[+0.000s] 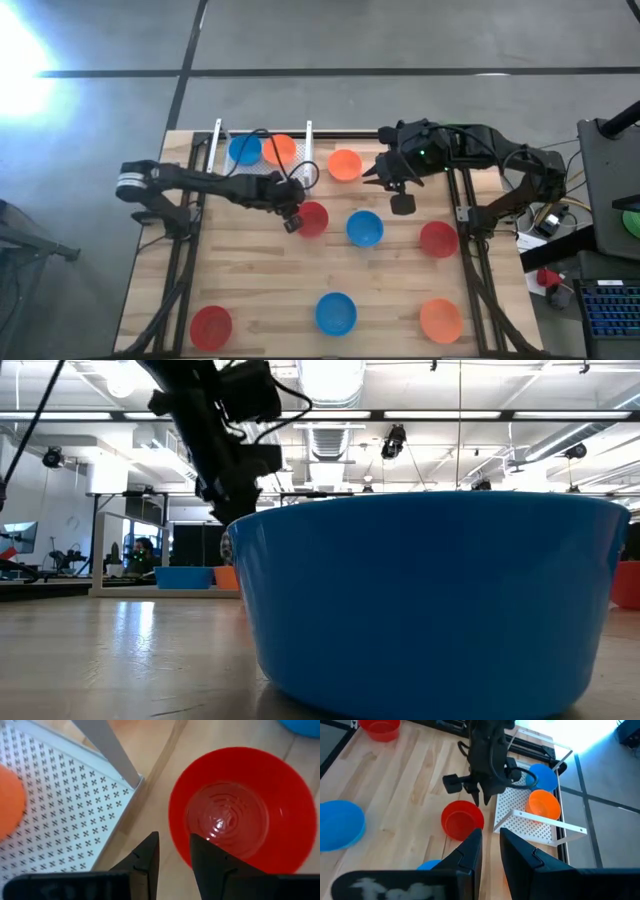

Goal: Pick & Place Mini bowls
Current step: Put the top red bowl on the shelf

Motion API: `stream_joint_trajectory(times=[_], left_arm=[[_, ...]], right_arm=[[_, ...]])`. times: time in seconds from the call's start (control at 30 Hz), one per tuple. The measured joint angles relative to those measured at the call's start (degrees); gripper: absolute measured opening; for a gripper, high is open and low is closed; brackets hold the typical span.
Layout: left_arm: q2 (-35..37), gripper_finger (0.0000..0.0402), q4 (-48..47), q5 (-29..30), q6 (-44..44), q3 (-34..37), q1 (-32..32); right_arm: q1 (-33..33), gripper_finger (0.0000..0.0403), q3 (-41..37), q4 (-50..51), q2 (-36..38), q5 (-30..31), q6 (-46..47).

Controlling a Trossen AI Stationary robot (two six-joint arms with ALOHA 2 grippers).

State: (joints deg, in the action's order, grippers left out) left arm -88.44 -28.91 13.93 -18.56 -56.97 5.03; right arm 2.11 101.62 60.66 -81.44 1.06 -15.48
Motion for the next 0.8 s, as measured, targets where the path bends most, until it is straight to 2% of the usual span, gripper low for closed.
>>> stream_joint_trajectory(times=[0.53, 0.8], left_arm=[[-5.97, 0.0101, 2.4, -0.02, -15.35, 0.0, 1.11], [-8.4, 0.01, 2.53, -0.83, -15.75, 0.0, 1.17]], right_arm=[[0.0, 0.0065, -0.28, 0.04, -0.03, 0.02, -1.01], [0.0, 0.0062, -0.28, 0.07, -0.03, 0.02, -1.25]])
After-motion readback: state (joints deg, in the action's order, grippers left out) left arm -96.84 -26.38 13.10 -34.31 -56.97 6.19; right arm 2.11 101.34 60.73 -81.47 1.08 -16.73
